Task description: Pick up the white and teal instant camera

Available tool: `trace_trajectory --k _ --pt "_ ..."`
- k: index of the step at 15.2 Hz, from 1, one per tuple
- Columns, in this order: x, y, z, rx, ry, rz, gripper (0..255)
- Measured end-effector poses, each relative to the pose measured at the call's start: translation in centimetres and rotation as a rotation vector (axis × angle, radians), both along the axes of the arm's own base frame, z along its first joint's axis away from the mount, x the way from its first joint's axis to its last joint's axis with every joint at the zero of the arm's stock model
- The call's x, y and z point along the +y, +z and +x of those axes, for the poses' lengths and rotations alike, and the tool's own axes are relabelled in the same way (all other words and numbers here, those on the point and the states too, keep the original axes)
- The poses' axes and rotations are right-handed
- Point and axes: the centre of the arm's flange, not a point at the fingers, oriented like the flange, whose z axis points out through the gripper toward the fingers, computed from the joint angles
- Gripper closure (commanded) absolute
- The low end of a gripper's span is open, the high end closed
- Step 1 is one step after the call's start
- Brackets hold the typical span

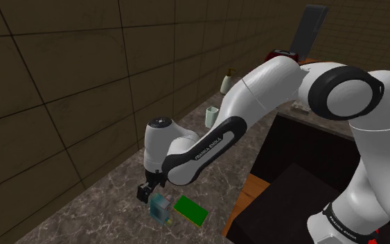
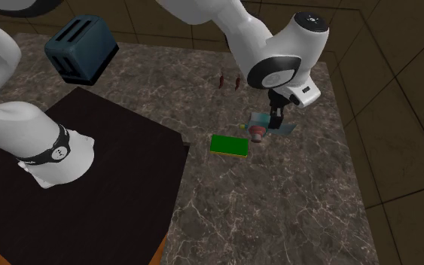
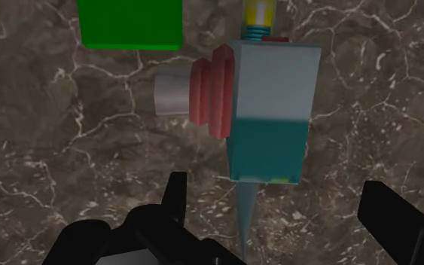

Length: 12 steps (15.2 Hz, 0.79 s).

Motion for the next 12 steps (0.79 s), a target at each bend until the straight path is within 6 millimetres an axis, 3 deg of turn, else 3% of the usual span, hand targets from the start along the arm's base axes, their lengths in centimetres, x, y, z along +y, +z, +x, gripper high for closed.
trace_trajectory --k 6,7,12 --pt "0.1 -2.9 -0.1 0.0 0.001 0.0 0" --pt "0.1 -2.9 -0.1 0.0 0.001 0.0 255" --pt "0.1 -3.0 0.0 -0.001 0.001 0.001 255"
